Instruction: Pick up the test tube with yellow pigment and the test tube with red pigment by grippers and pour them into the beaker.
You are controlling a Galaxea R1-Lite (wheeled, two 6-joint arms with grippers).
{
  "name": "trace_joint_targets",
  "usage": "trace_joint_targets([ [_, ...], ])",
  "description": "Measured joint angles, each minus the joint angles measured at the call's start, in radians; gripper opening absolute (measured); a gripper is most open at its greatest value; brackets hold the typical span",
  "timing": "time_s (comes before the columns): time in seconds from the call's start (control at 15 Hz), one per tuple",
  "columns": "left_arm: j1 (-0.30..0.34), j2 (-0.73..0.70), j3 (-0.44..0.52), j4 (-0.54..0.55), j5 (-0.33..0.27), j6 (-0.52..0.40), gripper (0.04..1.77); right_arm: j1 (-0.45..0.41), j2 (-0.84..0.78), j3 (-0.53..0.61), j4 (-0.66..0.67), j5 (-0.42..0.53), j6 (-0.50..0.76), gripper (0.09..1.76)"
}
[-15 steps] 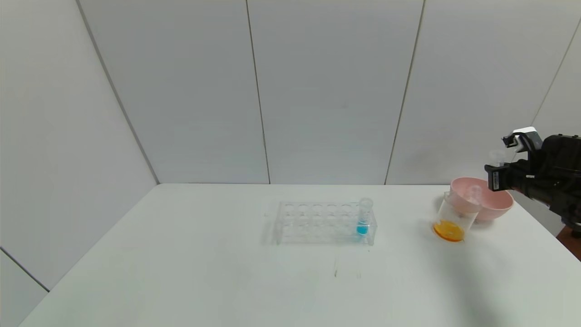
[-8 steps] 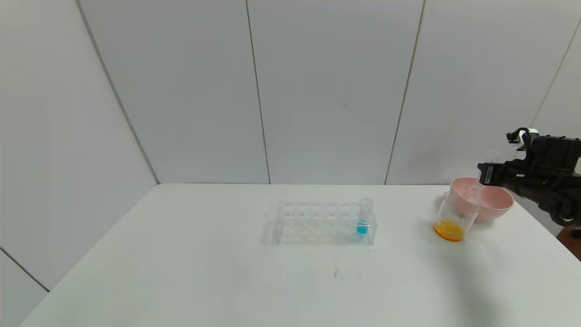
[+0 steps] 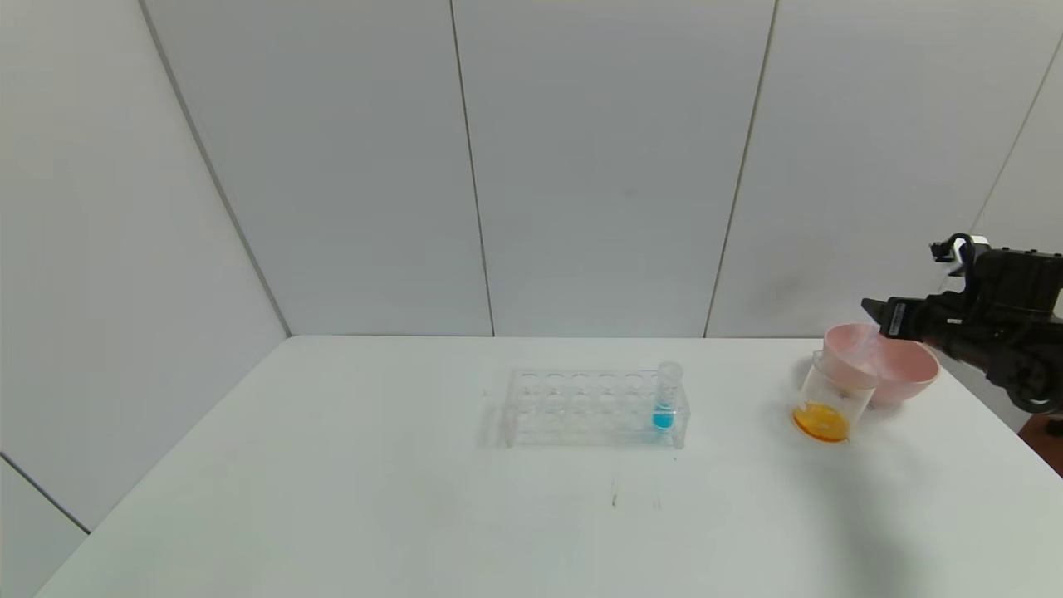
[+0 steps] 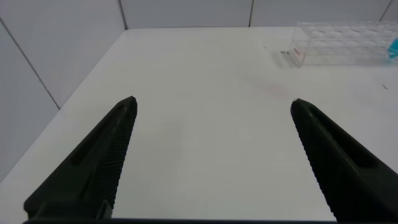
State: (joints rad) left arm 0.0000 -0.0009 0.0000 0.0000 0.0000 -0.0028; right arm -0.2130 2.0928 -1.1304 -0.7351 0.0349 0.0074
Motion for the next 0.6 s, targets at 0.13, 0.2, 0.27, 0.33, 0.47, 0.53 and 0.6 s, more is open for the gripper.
trace_joint_targets([
  [0.13, 0.000, 0.000, 0.000, 0.000, 0.000, 0.000, 1.76, -0.005, -0.035, -0.008, -0.001, -0.002, 0.004, 1.39],
  [0.2, 0.000, 0.000, 0.000, 0.000, 0.000, 0.000, 1.76, -0.007, -0.066, -0.015, 0.000, -0.002, 0.004, 1.43],
  [0.27, 0.000, 0.000, 0.000, 0.000, 0.000, 0.000, 1.76, -0.008, -0.105, -0.020, 0.000, -0.004, 0.003, 1.46],
  [0.33, 0.000, 0.000, 0.000, 0.000, 0.000, 0.000, 1.76, -0.009, -0.154, -0.021, 0.002, -0.004, 0.003, 1.49],
  [0.47, 0.000, 0.000, 0.000, 0.000, 0.000, 0.000, 1.76, -0.004, -0.283, -0.005, 0.018, -0.004, 0.002, 1.54],
  [0.53, 0.000, 0.000, 0.000, 0.000, 0.000, 0.000, 1.76, 0.000, -0.369, 0.015, 0.038, -0.003, 0.002, 1.56],
  [0.6, 0.000, 0.000, 0.000, 0.000, 0.000, 0.000, 1.76, 0.009, -0.468, 0.041, 0.069, -0.003, 0.001, 1.58],
])
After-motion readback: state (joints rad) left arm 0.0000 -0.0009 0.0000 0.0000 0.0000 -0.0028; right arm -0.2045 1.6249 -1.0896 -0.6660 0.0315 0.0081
